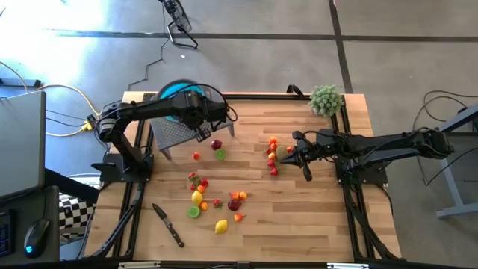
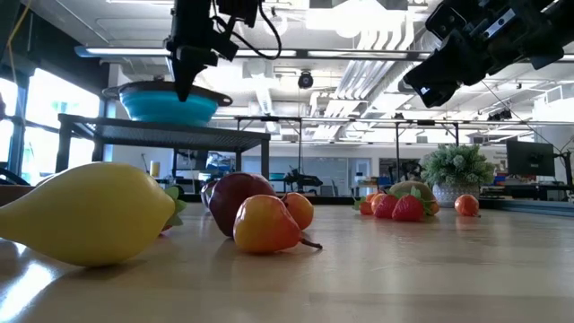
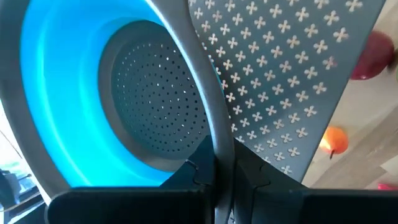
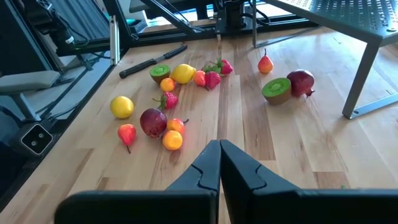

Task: Pick & Place Fruit
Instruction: Put the blue strainer bowl on the shelf

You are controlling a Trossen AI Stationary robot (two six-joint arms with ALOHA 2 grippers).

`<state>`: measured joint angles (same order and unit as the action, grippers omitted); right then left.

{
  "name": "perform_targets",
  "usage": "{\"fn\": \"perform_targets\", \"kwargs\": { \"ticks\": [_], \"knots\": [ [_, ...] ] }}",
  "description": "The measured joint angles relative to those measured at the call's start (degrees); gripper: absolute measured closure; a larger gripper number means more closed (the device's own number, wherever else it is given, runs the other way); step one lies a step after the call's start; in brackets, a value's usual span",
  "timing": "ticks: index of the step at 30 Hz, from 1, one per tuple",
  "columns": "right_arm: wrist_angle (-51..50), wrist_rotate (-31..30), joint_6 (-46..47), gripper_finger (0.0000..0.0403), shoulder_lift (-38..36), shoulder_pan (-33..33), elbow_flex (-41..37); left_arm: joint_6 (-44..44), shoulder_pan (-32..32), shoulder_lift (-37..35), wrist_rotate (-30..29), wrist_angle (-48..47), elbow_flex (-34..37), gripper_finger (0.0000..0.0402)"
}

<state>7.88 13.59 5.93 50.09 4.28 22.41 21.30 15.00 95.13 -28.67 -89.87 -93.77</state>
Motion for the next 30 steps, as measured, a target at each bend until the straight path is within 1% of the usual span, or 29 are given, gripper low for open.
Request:
{"fn": "perform_targets", "kwargs": {
  "ticks": [6, 16, 24, 27, 30],
  "knots": [
    [0.03, 0.0, 0.0, 0.0401, 0.0, 0.0, 0.0, 0.02, 0.0, -0.02, 0.02, 0.06, 0.04, 0.0385],
    [0.04, 0.0, 0.0, 0.0401, 0.0, 0.0, 0.0, 0.04, 0.04, -0.02, 0.05, 3.31, 0.15, 0.0312],
    [0.04, 0.01, 0.0, 0.0401, 0.0, 0.0, 0.0, -0.37, 0.04, 0.0, 0.07, 3.31, 0.15, 0.0254],
    [0.04, 0.0, 0.0, 0.0401, 0.0, 0.0, 0.0, -0.46, 0.04, 0.0, 0.08, 3.24, 0.1, 0.0241],
    [0.04, 0.0, 0.0, 0.0401, 0.0, 0.02, 0.0, -0.58, 0.04, 0.04, 0.27, 2.1, -1.56, 0.0237]
  ]
}}
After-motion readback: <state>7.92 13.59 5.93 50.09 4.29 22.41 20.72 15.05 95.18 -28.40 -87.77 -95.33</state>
